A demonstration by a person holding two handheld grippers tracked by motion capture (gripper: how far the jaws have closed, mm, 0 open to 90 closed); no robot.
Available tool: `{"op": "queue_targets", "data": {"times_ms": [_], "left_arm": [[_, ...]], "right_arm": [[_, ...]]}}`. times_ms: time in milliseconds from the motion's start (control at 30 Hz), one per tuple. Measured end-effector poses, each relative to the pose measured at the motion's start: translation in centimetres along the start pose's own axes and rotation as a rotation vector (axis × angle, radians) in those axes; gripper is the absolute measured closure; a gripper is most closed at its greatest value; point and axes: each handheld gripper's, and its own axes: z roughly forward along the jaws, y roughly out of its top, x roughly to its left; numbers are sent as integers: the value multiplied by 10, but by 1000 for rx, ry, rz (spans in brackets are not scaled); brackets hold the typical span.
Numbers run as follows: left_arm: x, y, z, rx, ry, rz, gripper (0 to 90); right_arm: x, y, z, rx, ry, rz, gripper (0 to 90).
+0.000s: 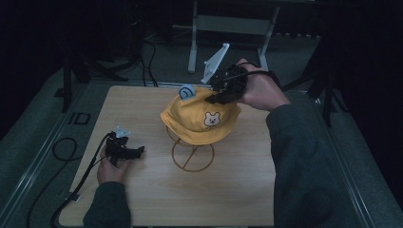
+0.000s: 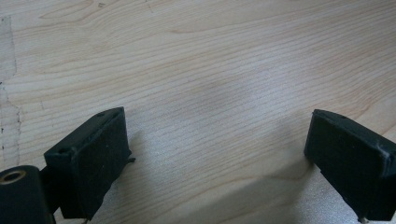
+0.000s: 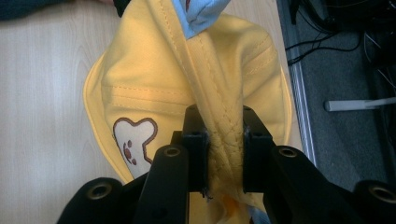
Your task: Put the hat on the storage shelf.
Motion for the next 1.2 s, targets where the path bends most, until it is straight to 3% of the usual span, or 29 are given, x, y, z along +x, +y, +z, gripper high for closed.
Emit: {"op": "queue_targets", "data": {"times_ms": [733,1067,1100,1200], "left_arm": [[0,0,0,-1,0,-1,62],[0,0,0,-1,0,-1,62],[0,0,0,-1,0,-1,63],[0,0,0,-1,0,-1,62]], "right_arm": [[6,26,32,24,27,-15,753],[9,25,45,14,53,3,737],[8,25,46,7,66,9,662],[10,26,48,-9,55,20,547]]}}
